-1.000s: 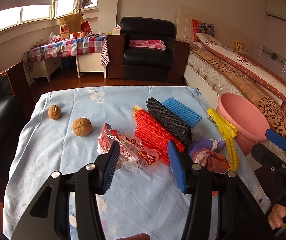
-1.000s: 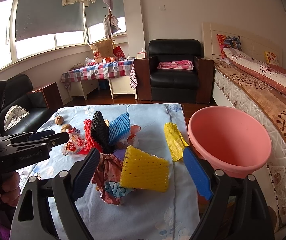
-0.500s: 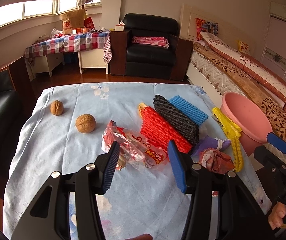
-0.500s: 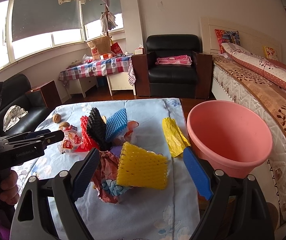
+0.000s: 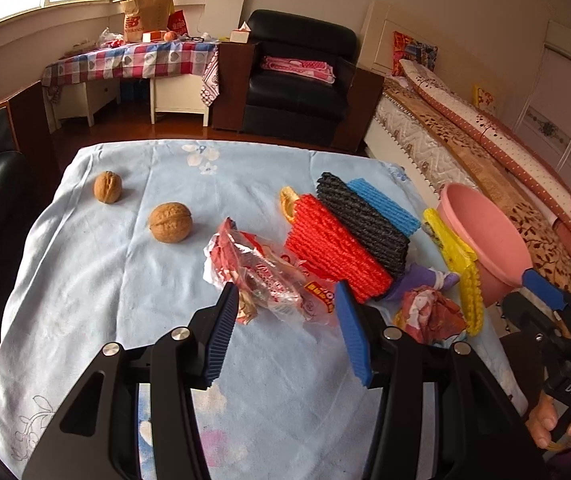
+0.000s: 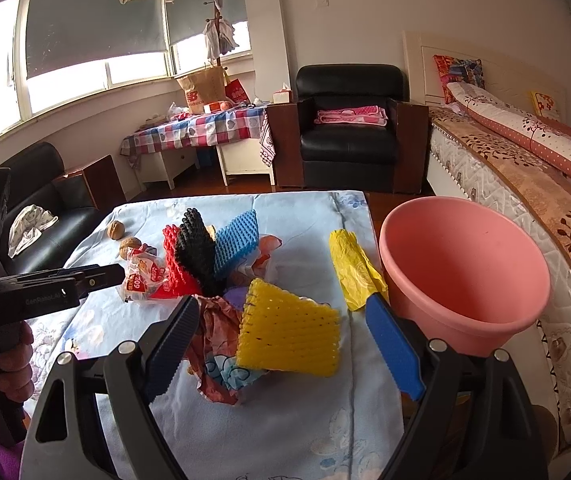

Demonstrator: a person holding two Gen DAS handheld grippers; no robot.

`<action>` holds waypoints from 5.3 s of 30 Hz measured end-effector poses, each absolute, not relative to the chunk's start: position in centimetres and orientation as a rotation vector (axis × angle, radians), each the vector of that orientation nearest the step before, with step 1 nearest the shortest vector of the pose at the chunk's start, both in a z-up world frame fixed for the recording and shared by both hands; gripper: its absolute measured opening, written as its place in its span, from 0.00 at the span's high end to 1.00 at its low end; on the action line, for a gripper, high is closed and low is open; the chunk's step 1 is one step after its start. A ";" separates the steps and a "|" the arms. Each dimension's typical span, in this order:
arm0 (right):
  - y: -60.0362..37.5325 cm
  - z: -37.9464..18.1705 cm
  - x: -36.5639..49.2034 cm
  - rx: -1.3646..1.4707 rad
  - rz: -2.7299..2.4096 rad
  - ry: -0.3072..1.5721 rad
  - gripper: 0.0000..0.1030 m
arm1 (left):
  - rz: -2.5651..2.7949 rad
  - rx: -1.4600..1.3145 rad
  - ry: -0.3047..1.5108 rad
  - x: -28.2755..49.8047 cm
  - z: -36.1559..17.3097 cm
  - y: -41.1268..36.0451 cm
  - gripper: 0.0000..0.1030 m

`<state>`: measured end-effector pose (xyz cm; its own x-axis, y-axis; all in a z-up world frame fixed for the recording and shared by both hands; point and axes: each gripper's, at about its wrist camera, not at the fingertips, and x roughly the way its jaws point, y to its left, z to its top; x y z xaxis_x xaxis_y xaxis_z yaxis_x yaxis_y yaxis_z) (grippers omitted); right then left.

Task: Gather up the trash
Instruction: 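Close the right tool on the yellow foam net while the left tool moves toward the black foam net, then close the left tool on the black foam net while the right tool lifts the yellow net, then carry both nets over the pink bucket and open both tools to drop them, then move the left tool to the red foam net while the right tool reaches the blue foam net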

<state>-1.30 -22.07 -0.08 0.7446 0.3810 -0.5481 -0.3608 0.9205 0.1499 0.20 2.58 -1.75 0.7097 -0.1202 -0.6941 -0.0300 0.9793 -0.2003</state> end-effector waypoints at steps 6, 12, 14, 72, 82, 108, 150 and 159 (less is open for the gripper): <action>-21.8 -0.4 -1.1 0.026 0.419 0.617 0.20 | -0.115 -0.188 0.803 0.9 -2.0 1.0 0.51; -21.8 -0.6 -0.9 0.029 0.421 0.625 0.21 | -0.093 -0.192 0.861 2.2 -3.5 0.8 0.73; -21.9 -0.7 -0.9 0.028 0.422 0.628 0.21 | -0.082 -0.207 0.876 2.4 -3.8 1.1 0.82; -25.4 0.2 0.5 0.191 0.497 0.674 0.92 | -0.077 -0.154 0.829 5.7 -1.2 -2.9 0.83; -28.0 0.9 1.1 0.276 0.499 0.653 0.92 | -0.081 -0.208 0.724 4.3 1.8 -1.5 0.92; -39.5 1.1 5.6 0.487 0.311 0.590 0.92 | -0.413 -0.079 0.641 8.5 4.9 -15.3 0.92; -39.0 -1.2 4.8 0.485 0.224 0.649 0.62 | -0.399 -0.086 0.677 9.1 3.1 -16.2 0.64; -35.6 -0.2 3.6 0.424 0.286 0.663 0.62 | -0.290 -0.121 0.629 7.2 4.9 -10.3 0.64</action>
<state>3.58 -35.59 -0.21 0.7544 0.3860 -0.5309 -0.1209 0.8767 0.4656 7.18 -10.31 4.95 0.7698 -0.3031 -0.5618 0.2298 0.9527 -0.1990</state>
